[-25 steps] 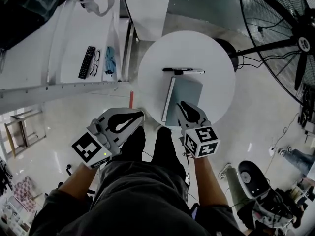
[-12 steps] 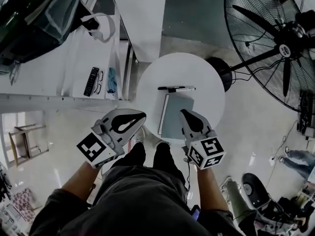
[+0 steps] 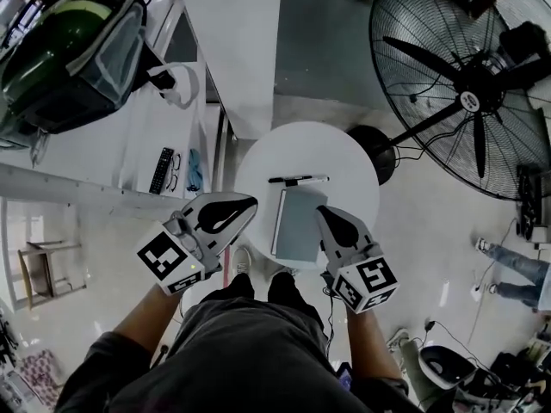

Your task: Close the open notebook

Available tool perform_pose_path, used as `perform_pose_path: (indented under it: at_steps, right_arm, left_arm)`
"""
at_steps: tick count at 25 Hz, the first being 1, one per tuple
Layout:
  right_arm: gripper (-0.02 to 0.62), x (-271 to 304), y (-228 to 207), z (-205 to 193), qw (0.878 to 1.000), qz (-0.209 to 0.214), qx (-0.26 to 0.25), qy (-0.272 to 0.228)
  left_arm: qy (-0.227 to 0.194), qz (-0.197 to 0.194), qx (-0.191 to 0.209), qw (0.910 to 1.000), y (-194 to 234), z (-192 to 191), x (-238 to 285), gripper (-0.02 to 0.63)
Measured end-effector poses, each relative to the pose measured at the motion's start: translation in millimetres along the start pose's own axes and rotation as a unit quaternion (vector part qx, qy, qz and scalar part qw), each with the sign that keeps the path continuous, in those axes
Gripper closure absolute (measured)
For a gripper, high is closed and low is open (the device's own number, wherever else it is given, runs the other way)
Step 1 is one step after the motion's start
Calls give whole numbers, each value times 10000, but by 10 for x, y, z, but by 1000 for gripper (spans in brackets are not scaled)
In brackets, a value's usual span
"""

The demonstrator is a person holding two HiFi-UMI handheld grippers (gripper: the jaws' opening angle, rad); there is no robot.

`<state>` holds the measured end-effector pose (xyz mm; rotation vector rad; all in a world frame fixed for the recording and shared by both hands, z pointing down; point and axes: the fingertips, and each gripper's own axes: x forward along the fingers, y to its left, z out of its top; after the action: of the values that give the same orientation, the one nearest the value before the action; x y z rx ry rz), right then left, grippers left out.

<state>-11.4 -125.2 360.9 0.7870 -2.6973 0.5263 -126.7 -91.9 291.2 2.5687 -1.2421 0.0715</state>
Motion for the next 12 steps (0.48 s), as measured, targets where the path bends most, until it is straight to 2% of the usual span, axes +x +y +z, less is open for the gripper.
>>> perform_pose_path:
  at_steps: [12]
  right_arm:
    - [575, -289, -8, 393, 9989, -54, -125, -451]
  left_arm:
    - [-222, -136, 302, 9992, -107, 368, 115, 594]
